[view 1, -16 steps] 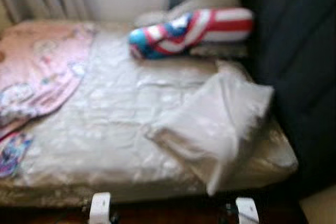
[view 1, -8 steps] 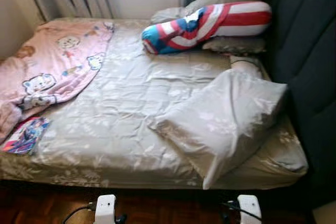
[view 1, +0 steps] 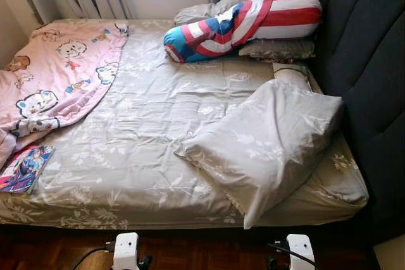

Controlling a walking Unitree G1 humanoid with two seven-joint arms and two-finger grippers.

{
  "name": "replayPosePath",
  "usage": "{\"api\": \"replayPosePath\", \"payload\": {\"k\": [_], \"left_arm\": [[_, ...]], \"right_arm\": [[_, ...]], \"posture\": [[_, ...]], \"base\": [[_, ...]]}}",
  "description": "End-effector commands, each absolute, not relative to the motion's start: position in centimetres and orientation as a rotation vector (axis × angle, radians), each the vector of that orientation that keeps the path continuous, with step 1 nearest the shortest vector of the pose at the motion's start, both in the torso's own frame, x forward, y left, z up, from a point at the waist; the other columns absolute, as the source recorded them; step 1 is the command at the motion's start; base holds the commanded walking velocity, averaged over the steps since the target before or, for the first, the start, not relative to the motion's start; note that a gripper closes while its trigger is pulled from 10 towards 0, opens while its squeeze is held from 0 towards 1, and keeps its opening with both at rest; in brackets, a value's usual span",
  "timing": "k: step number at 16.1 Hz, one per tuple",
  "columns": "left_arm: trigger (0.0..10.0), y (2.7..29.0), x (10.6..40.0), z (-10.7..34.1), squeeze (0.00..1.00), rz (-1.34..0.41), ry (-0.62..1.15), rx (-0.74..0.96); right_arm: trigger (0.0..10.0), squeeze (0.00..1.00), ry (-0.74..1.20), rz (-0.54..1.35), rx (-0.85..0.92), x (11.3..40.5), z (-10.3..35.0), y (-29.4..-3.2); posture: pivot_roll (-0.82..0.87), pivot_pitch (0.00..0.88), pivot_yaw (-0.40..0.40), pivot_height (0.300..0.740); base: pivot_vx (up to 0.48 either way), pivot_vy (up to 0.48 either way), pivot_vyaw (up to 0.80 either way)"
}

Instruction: Clean up the room

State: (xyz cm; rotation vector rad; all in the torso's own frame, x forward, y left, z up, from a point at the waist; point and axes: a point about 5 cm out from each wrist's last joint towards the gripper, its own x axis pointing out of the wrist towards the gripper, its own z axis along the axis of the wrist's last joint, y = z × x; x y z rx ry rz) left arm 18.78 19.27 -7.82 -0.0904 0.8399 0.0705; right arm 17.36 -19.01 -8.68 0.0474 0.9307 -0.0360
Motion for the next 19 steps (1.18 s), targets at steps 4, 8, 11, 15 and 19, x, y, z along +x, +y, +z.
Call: {"api": "replayPosePath", "payload": {"k": [4,8,11,15,19], "left_arm": [[10.0,19.4,18.3,-8.1,0.00,0.081,0.856,-0.092],[10.0,19.4,18.2,-8.1,0.00,0.081,0.860,-0.095],[10.0,19.4,18.3,-8.0,0.00,0.082,0.853,-0.093],[10.0,19.4,18.5,-7.9,0.00,0.079,0.835,-0.089],[10.0,19.3,20.0,-6.8,0.00,0.059,0.724,-0.103]], "right_arm": [[10.0,0.00,0.939,-0.038,0.050,17.1,-8.8,-19.0],[10.0,0.00,0.935,-0.040,0.058,17.1,-8.8,-19.0],[10.0,0.00,0.934,-0.041,0.058,17.1,-8.8,-19.1],[10.0,0.00,0.889,-0.041,0.087,17.3,-8.6,-19.0],[10.0,0.00,0.802,-0.026,0.124,17.8,-8.1,-18.8]], "posture": [[0.04,0.081,-0.023,0.740],[0.04,0.082,-0.026,0.740],[0.04,0.082,-0.027,0.740],[0.04,0.085,-0.026,0.740],[0.03,0.083,-0.023,0.740]], "base": [[0.281,0.000,0.00],[0.316,0.000,0.00],[0.314,0.000,0.00],[0.000,0.000,0.00],[0.000,0.000,0.00]]}}
